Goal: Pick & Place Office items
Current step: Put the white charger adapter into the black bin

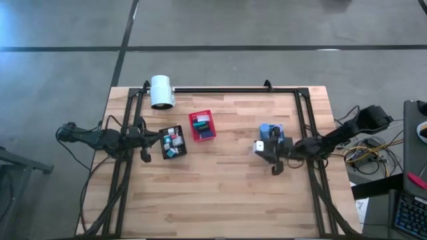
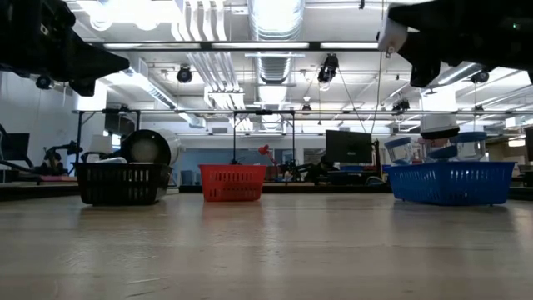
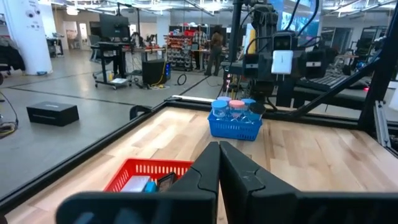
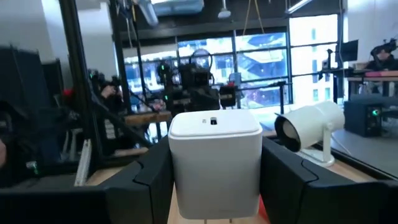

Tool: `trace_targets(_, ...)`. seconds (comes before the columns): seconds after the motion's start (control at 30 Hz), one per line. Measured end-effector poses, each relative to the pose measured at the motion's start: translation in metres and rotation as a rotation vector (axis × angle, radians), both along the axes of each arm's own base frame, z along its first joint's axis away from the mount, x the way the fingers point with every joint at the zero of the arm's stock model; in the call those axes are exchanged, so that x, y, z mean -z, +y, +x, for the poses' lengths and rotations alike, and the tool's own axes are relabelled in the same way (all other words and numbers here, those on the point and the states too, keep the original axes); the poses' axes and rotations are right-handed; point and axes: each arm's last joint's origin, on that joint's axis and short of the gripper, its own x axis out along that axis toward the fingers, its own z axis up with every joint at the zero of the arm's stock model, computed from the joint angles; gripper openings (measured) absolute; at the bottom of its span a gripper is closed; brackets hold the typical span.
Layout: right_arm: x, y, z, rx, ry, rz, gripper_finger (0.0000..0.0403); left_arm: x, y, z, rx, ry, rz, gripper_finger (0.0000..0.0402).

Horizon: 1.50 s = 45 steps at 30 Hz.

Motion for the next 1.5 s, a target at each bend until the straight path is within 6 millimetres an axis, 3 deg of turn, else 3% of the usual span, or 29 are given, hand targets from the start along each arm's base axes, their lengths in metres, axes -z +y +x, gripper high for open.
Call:
trace_targets(1.13,0.009,-0.004,-0.006,0.058,0.029,0.077,0.0177,0.001,0.0,0.0,-0.017,-0.035,-0.153,0.001)
trace_targets(1.5,0.011,-0.007,-0.007,0.14,0.055,0.076,0.0177,0.005,0.0,0.0,0.004,0.035,-0.036,0.001)
